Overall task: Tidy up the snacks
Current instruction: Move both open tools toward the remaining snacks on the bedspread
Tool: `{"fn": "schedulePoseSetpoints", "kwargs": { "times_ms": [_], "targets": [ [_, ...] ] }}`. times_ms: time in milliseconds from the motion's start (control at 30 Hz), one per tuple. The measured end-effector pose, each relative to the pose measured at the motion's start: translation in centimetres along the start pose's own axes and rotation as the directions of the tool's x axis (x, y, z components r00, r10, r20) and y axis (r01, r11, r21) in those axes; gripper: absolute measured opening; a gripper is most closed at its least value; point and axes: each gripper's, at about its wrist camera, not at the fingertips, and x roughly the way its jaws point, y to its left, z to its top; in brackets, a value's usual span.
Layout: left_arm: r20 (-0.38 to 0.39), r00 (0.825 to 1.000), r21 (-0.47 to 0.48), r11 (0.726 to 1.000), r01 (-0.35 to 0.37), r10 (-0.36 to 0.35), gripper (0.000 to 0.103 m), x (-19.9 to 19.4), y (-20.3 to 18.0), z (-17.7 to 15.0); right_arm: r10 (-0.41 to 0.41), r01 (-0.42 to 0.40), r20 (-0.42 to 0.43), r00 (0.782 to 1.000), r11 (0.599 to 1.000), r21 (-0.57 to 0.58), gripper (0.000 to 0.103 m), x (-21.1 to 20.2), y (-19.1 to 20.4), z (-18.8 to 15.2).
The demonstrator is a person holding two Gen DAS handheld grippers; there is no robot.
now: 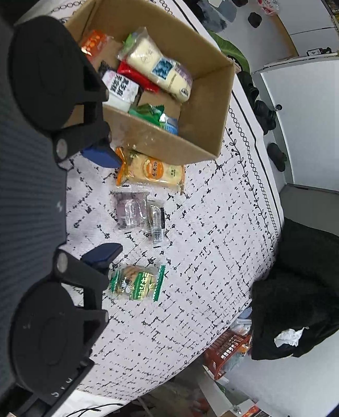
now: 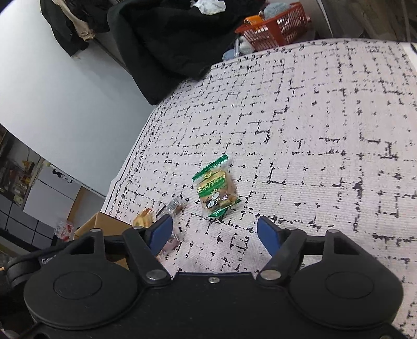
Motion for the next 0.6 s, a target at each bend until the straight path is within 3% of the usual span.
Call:
{"fn": "schedulePoseSetpoints", "kwargs": {
  "times_ms": [333, 600],
  "targets": [
    [-0.011, 1.0, -0.017, 1.0, 0.003, -0.003, 0.053, 3.8, -0.8, 0.2, -0.005, 0.005, -0.002, 1.0, 0.999, 0.035, 0.063, 3.1, -1.8, 0.8],
    [-0.029, 1.0, -0.054, 0.999, -0.001, 0.0, 0.048, 6.5, -1.1, 0.0, -0.008, 0.008, -0.009, 1.0, 1.0, -0.003, 0.057, 5.0, -1.1, 1.5]
  ]
}}
